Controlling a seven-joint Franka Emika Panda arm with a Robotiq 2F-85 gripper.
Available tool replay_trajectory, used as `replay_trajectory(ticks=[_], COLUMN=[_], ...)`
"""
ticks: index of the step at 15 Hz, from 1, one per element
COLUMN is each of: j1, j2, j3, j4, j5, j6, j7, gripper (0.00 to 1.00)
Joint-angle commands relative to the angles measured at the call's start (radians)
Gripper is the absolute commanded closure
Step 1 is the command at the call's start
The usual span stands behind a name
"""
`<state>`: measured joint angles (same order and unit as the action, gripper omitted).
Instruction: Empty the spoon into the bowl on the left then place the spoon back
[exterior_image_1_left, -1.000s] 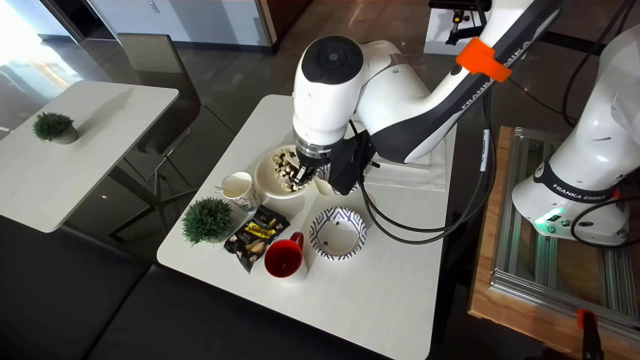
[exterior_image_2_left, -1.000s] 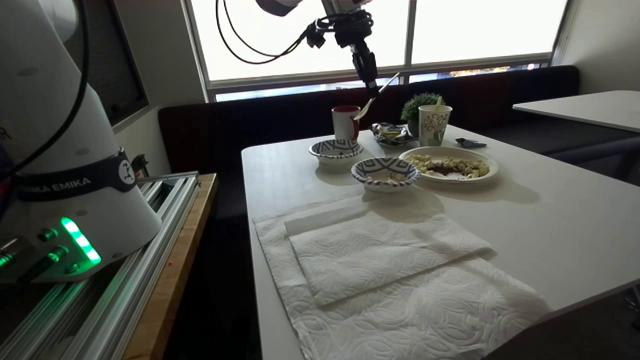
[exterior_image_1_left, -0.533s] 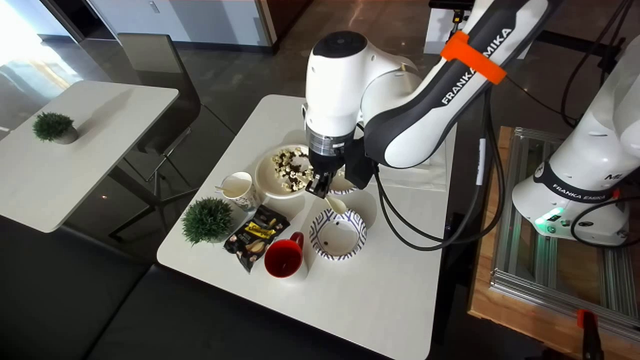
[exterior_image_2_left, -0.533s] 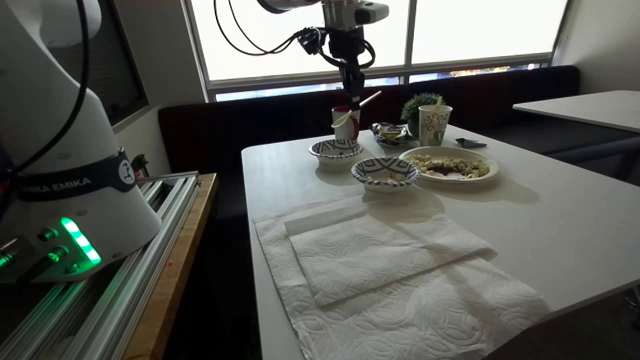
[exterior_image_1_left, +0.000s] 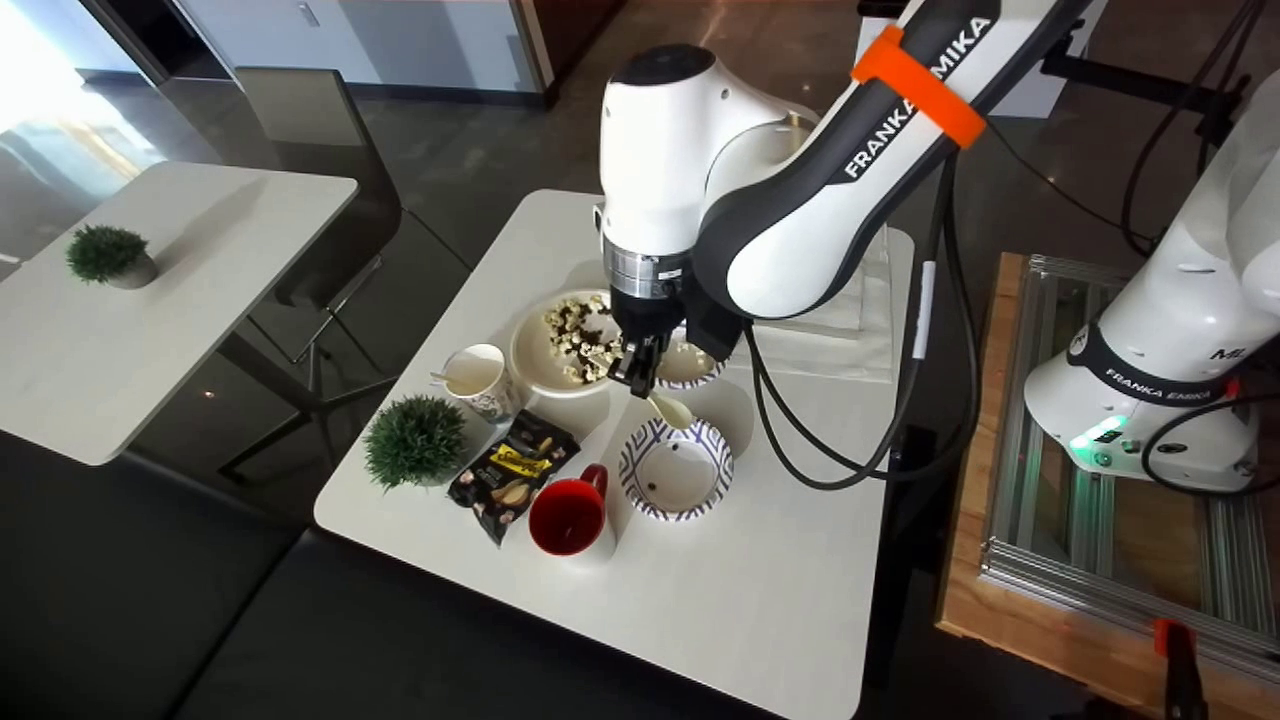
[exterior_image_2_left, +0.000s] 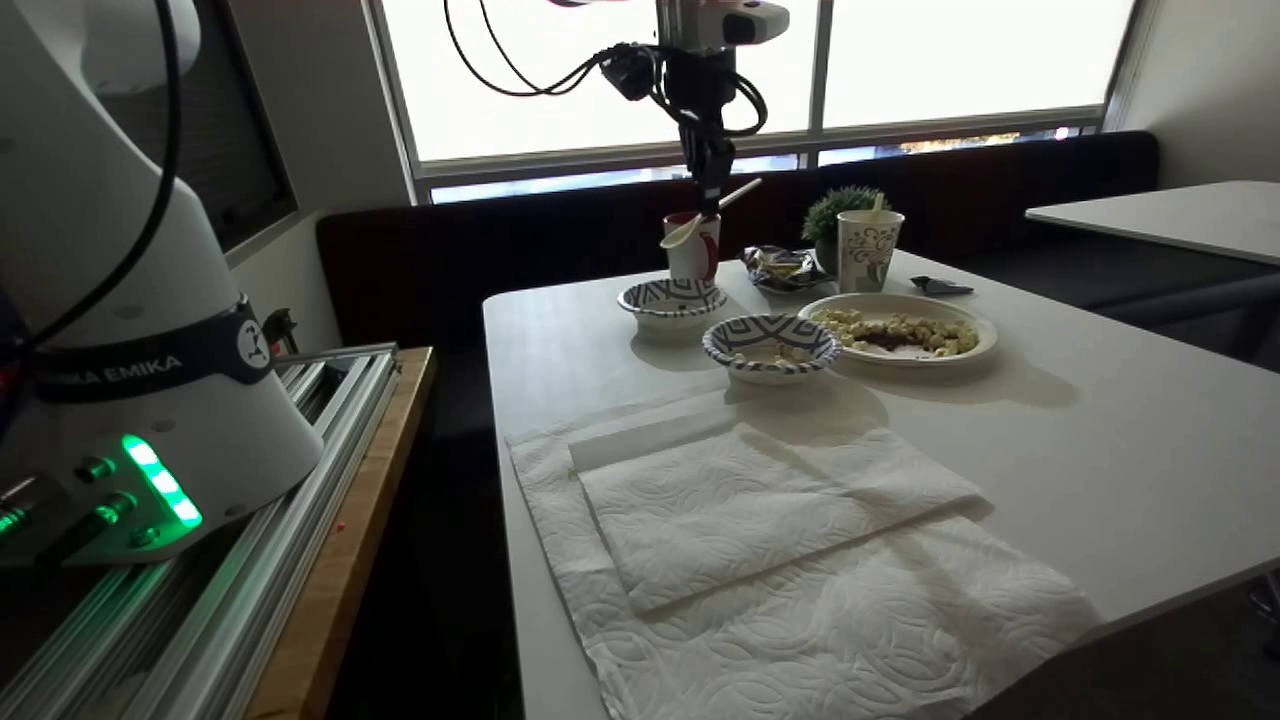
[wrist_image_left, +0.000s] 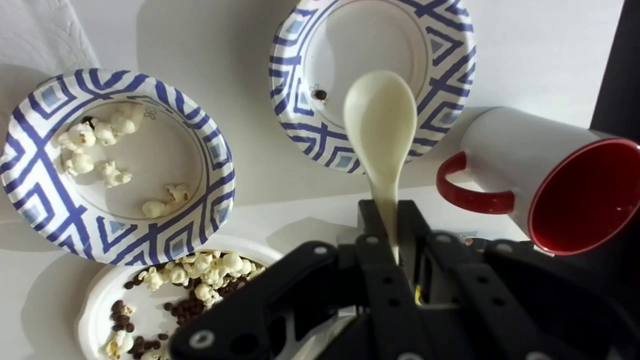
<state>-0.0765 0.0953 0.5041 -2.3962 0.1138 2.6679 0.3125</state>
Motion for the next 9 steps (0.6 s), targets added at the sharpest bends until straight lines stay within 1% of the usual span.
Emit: replay_trajectory(ticks=[1, 2, 3, 5, 9], j1=[0.111, 0.119, 0.130, 0.145, 0.131], j2=[-0.009, -0.034, -0.056, -0.093, -0.129], j3=[-0.110, -0.133, -0.164, -0.227, -0.329], j4=[0.000, -0.004, -0.005, -0.013, -0.003], j5=[0.029, 0.014, 0.027, 0.015, 0.022], j6=[-0.005, -0.030, -0.065, -0.106, -0.187], j7=[-0.023, -0.010, -0.029, -0.039, -0.097], gripper=[0.97, 0.97, 0.97, 0.97, 0.97])
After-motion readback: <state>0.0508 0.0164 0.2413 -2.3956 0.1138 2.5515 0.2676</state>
